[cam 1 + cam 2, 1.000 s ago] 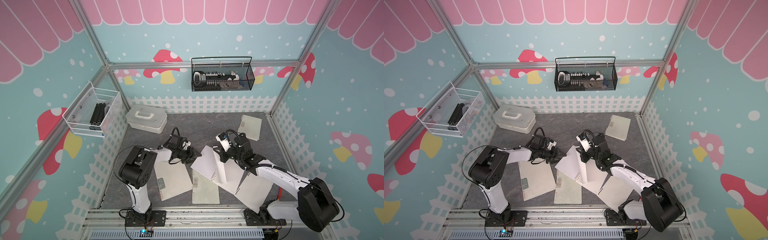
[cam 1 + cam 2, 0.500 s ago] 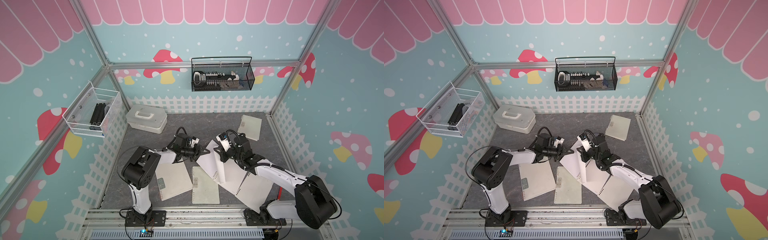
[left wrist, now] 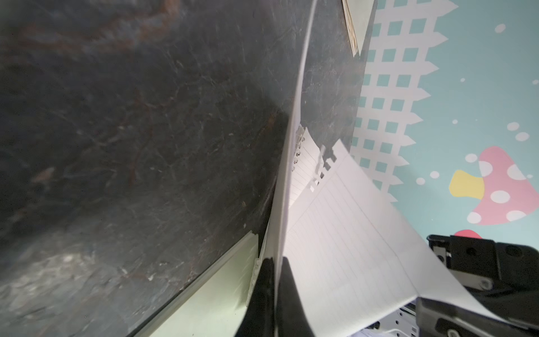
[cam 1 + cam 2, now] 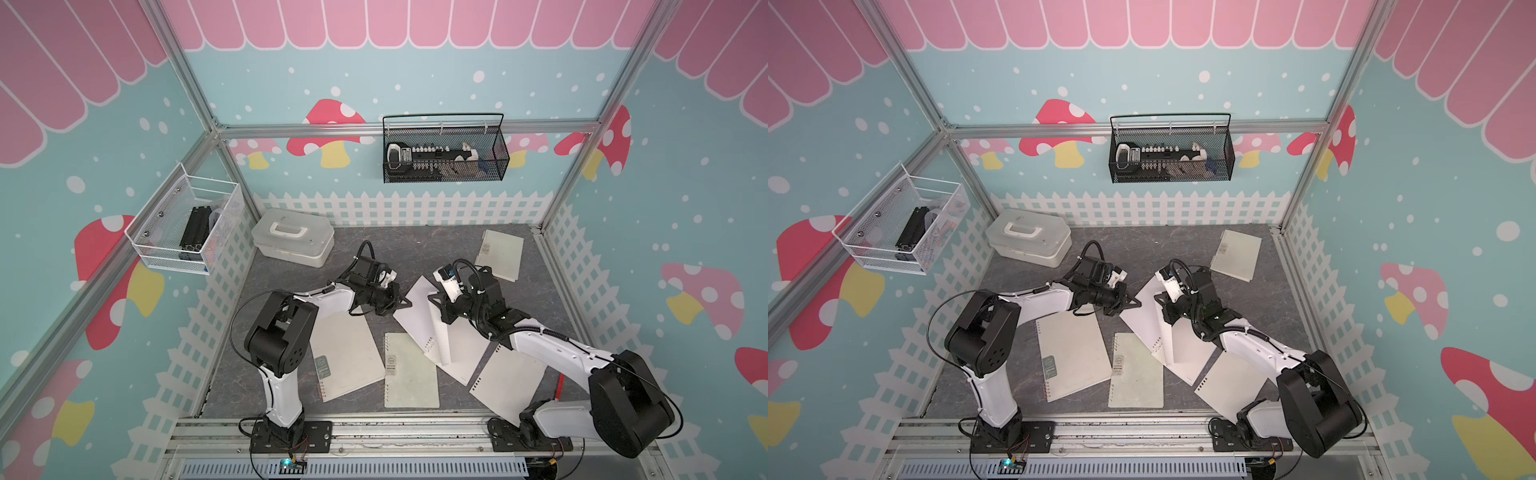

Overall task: Tear off pages from different notebooks
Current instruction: Tear off the paper from the notebook.

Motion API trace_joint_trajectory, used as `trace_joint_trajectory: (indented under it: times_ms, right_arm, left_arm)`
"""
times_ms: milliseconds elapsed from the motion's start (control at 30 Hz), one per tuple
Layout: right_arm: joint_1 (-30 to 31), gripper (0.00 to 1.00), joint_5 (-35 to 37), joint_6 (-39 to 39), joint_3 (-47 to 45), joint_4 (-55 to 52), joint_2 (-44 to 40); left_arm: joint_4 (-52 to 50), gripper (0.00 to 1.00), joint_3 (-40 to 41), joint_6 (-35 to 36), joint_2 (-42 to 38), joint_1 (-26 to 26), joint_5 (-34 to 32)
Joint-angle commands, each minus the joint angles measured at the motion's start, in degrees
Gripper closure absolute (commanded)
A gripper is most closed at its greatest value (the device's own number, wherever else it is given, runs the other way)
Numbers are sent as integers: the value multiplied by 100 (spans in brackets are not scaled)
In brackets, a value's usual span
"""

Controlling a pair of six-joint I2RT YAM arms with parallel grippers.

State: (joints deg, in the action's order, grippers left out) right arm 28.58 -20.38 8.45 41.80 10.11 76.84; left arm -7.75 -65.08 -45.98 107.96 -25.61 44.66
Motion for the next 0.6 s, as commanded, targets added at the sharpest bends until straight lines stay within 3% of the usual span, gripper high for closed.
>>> trace_joint_trajectory:
  times_ms: [0,367,567]
  right_arm:
    - [30,100,-156,2,295,6,178]
    - [1063,100,494,-928,1212,-512,762]
    - [1571,100,186,-1245,1036,-398,861]
  left_arm:
    - [-569,100,-237,304,-19,45,-367]
    - [-19,100,119,-536,-490,370,-1355]
    - [329,100,399,-1059,-683,489,-1790]
